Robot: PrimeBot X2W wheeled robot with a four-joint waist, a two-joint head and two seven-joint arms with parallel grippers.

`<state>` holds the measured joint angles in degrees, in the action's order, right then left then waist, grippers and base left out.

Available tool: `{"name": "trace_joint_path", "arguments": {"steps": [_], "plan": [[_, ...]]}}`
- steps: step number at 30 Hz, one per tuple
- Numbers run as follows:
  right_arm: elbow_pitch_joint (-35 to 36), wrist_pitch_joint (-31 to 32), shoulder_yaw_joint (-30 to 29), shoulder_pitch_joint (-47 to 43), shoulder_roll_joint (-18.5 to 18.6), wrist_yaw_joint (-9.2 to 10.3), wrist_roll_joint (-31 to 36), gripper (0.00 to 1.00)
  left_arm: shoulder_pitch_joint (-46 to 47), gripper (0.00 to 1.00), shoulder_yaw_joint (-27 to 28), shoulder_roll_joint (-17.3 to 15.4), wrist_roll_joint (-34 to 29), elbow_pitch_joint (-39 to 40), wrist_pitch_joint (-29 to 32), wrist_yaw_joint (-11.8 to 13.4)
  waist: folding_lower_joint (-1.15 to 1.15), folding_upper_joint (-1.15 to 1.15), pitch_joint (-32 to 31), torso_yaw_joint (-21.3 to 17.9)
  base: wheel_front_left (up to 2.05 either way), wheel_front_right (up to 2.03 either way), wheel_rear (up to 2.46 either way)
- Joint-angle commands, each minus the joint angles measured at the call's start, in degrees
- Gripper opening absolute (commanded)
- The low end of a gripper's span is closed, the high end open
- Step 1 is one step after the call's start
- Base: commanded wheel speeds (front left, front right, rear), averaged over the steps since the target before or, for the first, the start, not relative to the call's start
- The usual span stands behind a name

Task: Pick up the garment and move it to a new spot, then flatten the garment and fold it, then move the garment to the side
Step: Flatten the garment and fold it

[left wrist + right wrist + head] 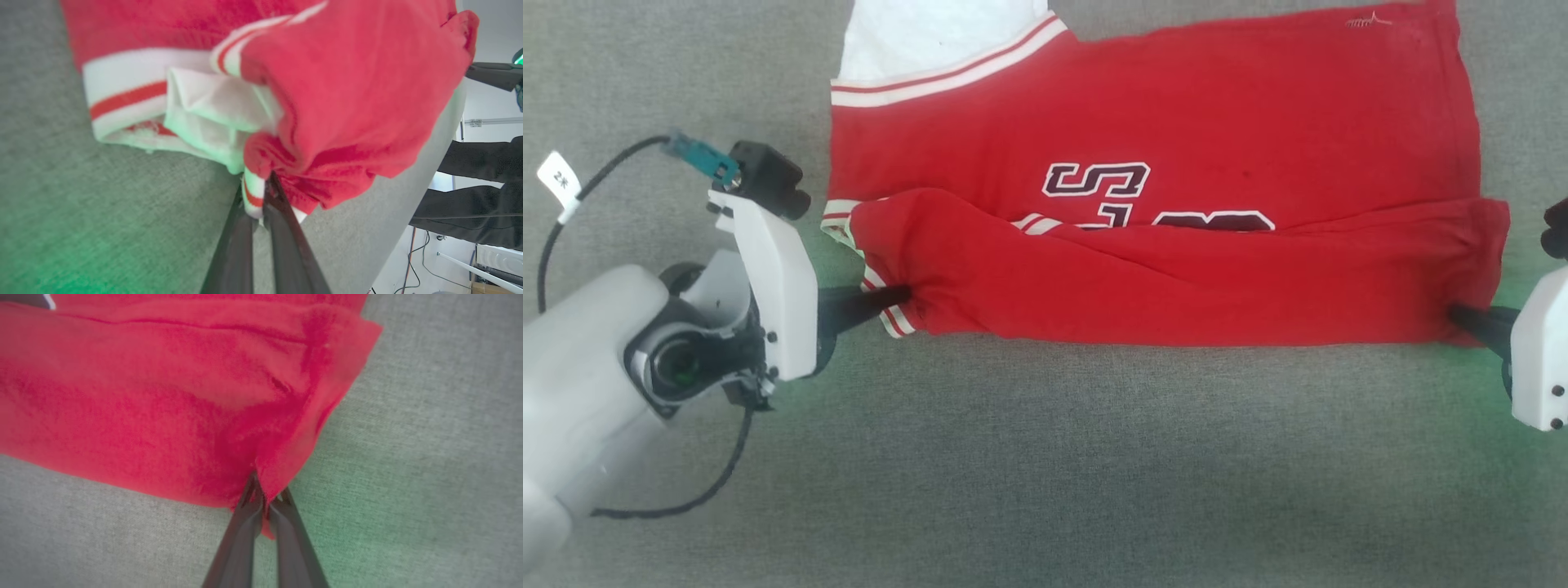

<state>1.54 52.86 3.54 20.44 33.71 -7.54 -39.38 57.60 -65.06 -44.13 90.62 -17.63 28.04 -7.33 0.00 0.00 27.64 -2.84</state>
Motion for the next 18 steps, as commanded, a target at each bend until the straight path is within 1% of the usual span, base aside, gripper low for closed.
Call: {"name": "trace_joint_path", "arguments": {"steps": [1,4,5,13,18], "plan": [[-0.6,-0.4,-0.5,-1.4,0.3,0.10,0.0,0.00,-4.0,0.00,-2.0,1.2,-0.6,0.5,-0.2,-0.1,0.00,0.00,-1.4,0.3,0.00,0.00,0.00],[-0.5,-0.8,-1.5,-2.6,1.1,0.09,-0.6,0.00,-4.9,0.00,-1.4,-0.5,-0.3,2.6,-1.6,-0.1,0.00,0.00,-3.1,0.7,0.00,0.00,0.00],[-0.5,-0.8,-1.5,-2.6,1.1,0.09,-0.6,0.00,-4.9,0.00,-1.4,-0.5,-0.3,2.6,-1.6,-0.1,0.00,0.00,-3.1,0.7,0.00,0.00,0.00],[1.8,-0.4,-4.2,-9.4,4.0,0.09,-3.7,0.00,-10.8,0.00,-1.2,-6.6,0.2,13.1,-5.6,-0.2,0.00,0.00,-6.6,1.9,0.00,0.00,0.00],[4.1,0.1,-6.7,-14.3,5.1,0.09,-4.9,0.00,-13.8,0.00,-1.7,-9.0,-0.4,17.8,-7.7,-0.2,0.00,0.00,-6.9,2.5,0.00,0.00,0.00]]}}
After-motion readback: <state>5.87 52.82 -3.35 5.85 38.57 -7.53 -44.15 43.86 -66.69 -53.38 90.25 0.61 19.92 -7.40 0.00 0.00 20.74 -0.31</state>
